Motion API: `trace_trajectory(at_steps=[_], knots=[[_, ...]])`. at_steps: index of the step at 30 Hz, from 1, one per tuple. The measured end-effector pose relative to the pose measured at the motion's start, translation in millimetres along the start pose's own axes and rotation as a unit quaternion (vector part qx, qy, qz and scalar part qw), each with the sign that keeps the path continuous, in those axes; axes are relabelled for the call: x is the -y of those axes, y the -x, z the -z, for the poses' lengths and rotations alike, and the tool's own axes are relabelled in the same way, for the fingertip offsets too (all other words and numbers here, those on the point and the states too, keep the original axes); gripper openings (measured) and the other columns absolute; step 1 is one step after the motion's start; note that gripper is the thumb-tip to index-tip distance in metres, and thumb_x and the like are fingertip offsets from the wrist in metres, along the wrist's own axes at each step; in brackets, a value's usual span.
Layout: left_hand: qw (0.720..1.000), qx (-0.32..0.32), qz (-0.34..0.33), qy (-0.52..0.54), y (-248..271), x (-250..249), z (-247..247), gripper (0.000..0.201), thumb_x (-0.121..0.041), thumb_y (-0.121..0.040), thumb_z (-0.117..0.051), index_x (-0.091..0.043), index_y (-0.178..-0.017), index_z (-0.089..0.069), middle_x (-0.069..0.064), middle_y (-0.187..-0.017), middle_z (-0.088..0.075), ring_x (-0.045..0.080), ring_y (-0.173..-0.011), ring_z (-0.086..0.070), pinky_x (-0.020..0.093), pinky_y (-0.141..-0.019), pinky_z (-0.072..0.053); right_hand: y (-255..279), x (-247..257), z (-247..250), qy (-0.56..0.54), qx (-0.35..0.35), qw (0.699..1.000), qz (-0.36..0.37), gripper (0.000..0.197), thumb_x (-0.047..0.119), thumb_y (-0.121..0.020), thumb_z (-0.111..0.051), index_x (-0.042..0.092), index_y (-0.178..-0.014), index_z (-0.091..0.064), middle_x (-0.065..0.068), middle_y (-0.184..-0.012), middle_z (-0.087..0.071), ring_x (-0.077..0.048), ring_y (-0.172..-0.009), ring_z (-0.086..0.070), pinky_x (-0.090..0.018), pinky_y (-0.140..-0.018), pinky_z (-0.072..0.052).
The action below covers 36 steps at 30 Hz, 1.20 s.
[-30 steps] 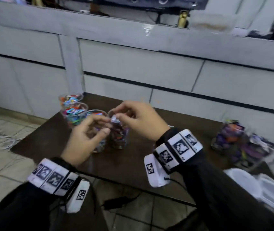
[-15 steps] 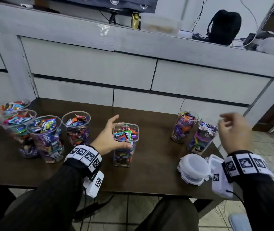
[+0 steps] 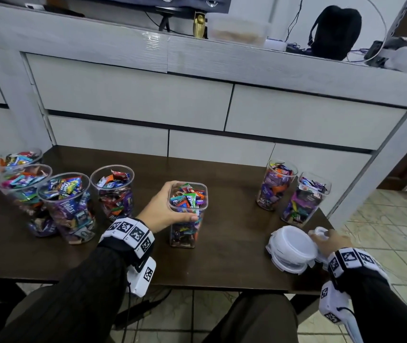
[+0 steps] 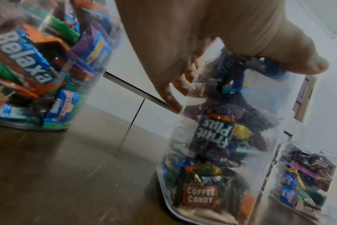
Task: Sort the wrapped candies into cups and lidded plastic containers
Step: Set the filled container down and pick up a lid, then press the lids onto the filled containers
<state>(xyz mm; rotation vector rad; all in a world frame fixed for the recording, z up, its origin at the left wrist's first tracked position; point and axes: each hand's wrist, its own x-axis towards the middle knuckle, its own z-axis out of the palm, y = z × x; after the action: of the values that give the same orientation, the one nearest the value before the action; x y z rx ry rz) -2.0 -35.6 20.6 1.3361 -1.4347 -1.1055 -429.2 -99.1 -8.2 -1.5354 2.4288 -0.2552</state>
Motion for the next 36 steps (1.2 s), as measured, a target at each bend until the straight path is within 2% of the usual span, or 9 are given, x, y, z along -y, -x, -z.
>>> trace_trajectory(at_steps=[3, 7, 10, 13, 18, 22, 25, 30, 36], knots=[[1.000, 0.000, -0.001, -0.002, -1.8, 2.7, -0.1, 0.092, -0.032, -0.049, -0.091, -0.034, -0.127, -0.042, -0.011, -0.121, -0.059, 0.007, -0.110, -0.062, 0.029, -0.092, -0.053, -5.6, -5.0, -2.2, -0.030, -0.006, 0.999, -0.030, 0.051, 0.041, -0.084, -0.067, 0.010, -0.123, -0.054, -0.022, -0.125, -0.053, -0.036, -0.116, -0.051, -0.040, -0.095, -0.040], [1.000, -0.001, -0.001, -0.004, -5.0, 8.4, 0.4, 0.083, -0.021, -0.059, -0.091, -0.039, -0.123, -0.042, -0.013, -0.120, -0.059, 0.002, -0.107, -0.062, 0.025, -0.089, -0.053, 3.8, 0.8, -2.2, -0.023, -0.068, 0.997, -0.042, 0.028, 0.036, -0.080, -0.067, 0.011, -0.083, -0.054, -0.020, -0.090, -0.059, -0.034, -0.083, -0.057, -0.034, -0.071, -0.043], [1.000, 0.004, -0.003, 0.000, -6.8, 10.4, 0.5, 0.081, -0.023, -0.058, -0.091, -0.043, -0.119, -0.042, -0.014, -0.120, -0.058, 0.000, -0.107, -0.062, 0.022, -0.086, -0.053, 7.3, 2.0, 3.0, -0.034, -0.073, 0.995, -0.055, 0.031, 0.032, -0.081, -0.066, 0.007, -0.096, -0.057, -0.026, -0.098, -0.060, -0.039, -0.089, -0.059, -0.041, -0.082, -0.048], [1.000, 0.004, -0.004, 0.002, -8.3, 12.2, 0.3, 0.081, -0.025, -0.058, -0.091, -0.045, -0.118, -0.042, -0.015, -0.121, -0.057, 0.001, -0.108, -0.061, 0.024, -0.087, -0.053, 0.2, -2.4, 9.7, -0.032, -0.087, 0.994, -0.053, 0.030, 0.010, -0.086, -0.060, 0.002, -0.113, -0.053, -0.032, -0.112, -0.054, -0.044, -0.103, -0.053, -0.047, -0.089, -0.044], [1.000, 0.006, -0.008, 0.014, -7.7, 13.7, -0.3, 0.083, -0.029, -0.054, -0.091, -0.047, -0.118, -0.041, -0.016, -0.121, -0.056, -0.002, -0.105, -0.062, 0.018, -0.076, -0.054, 1.0, -1.4, 3.3, -0.006, -0.013, 0.999, -0.039, 0.052, 0.040, -0.083, -0.066, 0.011, -0.123, -0.050, -0.026, -0.117, -0.054, -0.040, -0.102, -0.058, -0.046, -0.089, -0.049], [1.000, 0.009, -0.006, 0.021, -6.6, 11.0, -0.7, 0.084, -0.037, -0.049, -0.089, -0.048, -0.117, -0.041, -0.016, -0.123, -0.055, 0.004, -0.110, -0.061, 0.020, -0.081, -0.053, -5.7, 0.3, -1.9, 0.027, -0.007, 0.999, -0.027, 0.060, 0.049, -0.080, -0.065, 0.014, -0.127, -0.050, -0.020, -0.113, -0.058, -0.035, -0.099, -0.061, -0.042, -0.089, -0.050], [1.000, 0.010, -0.004, 0.023, -5.8, 10.3, -0.8, 0.084, -0.035, -0.049, -0.089, -0.047, -0.117, -0.041, -0.014, -0.123, -0.055, 0.005, -0.110, -0.061, 0.022, -0.082, -0.053, -4.9, 1.3, -3.6, 0.081, -0.014, 0.997, -0.014, 0.063, 0.046, -0.079, -0.067, 0.010, -0.127, -0.048, -0.018, -0.116, -0.059, -0.032, -0.105, -0.058, -0.034, -0.087, -0.047], [1.000, 0.009, -0.003, 0.026, -5.4, 10.6, -0.9, 0.082, -0.030, -0.053, -0.090, -0.046, -0.117, -0.042, -0.013, -0.122, -0.056, 0.006, -0.110, -0.061, 0.024, -0.085, -0.054, 2.1, 4.5, -6.9, 0.135, -0.010, 0.991, -0.012, 0.071, 0.044, -0.076, -0.072, 0.009, -0.128, -0.039, -0.020, -0.125, -0.050, -0.035, -0.114, -0.050, -0.037, -0.092, -0.042], [1.000, 0.009, -0.003, 0.026, -5.8, 11.6, -1.0, 0.081, -0.028, -0.055, -0.090, -0.046, -0.117, -0.042, -0.015, -0.121, -0.057, 0.002, -0.108, -0.061, 0.020, -0.082, -0.053, 3.8, 3.0, -1.8, 0.067, -0.012, 0.998, -0.010, 0.078, 0.041, -0.074, -0.077, 0.005, -0.132, -0.040, -0.025, -0.128, -0.049, -0.038, -0.116, -0.051, -0.041, -0.096, -0.043]])
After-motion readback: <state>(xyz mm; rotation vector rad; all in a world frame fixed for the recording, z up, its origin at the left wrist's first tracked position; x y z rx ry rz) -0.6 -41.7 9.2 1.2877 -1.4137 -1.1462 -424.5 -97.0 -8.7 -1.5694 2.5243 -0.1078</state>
